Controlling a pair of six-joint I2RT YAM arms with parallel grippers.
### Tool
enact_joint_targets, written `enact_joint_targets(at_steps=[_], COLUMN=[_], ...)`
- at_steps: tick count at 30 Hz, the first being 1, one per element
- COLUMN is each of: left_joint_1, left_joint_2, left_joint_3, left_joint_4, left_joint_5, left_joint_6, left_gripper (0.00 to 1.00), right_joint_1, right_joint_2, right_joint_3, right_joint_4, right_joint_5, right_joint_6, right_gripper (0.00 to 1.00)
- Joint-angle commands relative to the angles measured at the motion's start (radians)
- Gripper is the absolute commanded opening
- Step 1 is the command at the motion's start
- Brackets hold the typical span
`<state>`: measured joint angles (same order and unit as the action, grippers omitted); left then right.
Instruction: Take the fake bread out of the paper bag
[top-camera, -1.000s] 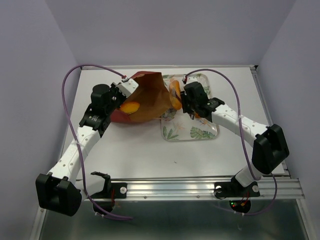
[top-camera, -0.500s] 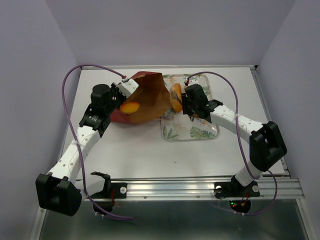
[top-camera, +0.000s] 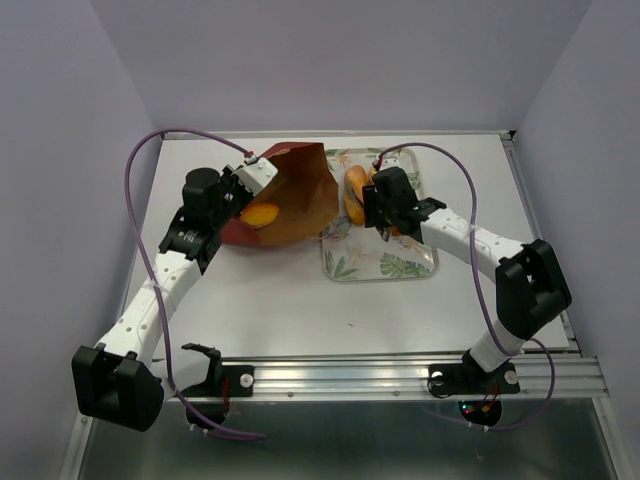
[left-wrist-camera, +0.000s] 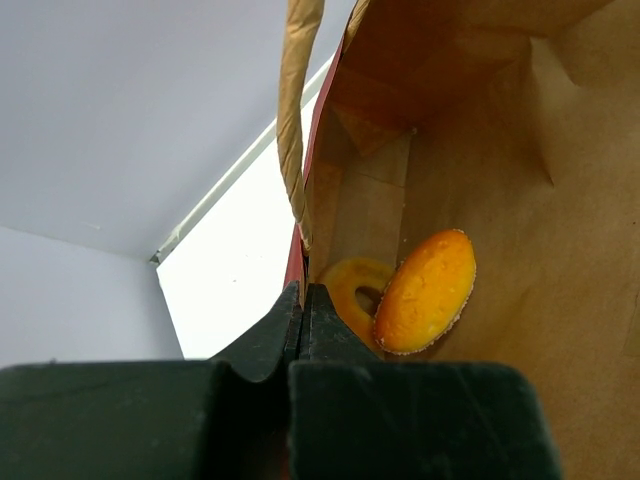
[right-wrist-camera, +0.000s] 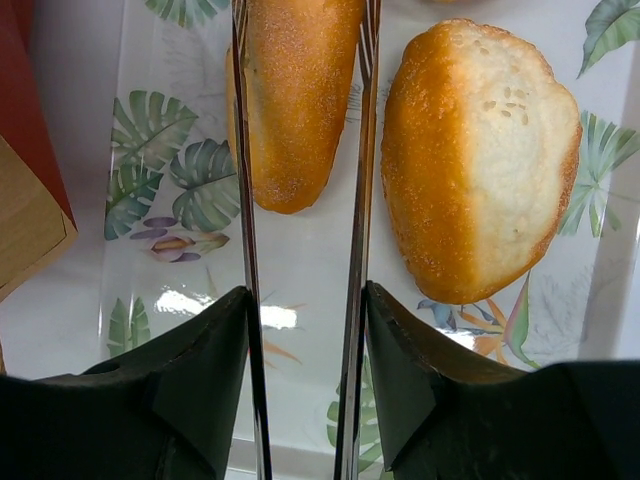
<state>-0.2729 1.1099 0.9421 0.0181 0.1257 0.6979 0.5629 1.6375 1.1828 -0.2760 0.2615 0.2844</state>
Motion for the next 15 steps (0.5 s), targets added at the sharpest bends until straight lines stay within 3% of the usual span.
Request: enact_joint_targets(at_steps=[1, 15], left_joint_1=[0.003, 0.003], left_joint_2=[-0.010, -0.009], left_joint_3=[0.015, 0.021], left_joint_4=[0.056, 0.060], left_joint_5=[0.014, 0.017], left_joint_6=[-0.001, -0.005], left_gripper=[0.00, 0.00], right_joint_1=[-0.006, -0.006], right_joint_2=[0.001, -0.010], right_joint_3=[0.046, 0.098], right_joint_4=[0.049, 0.012], right_joint_5=[0.031, 0.125], right_joint_6=[-0.005, -0.037], right_gripper=[0.54, 0.56])
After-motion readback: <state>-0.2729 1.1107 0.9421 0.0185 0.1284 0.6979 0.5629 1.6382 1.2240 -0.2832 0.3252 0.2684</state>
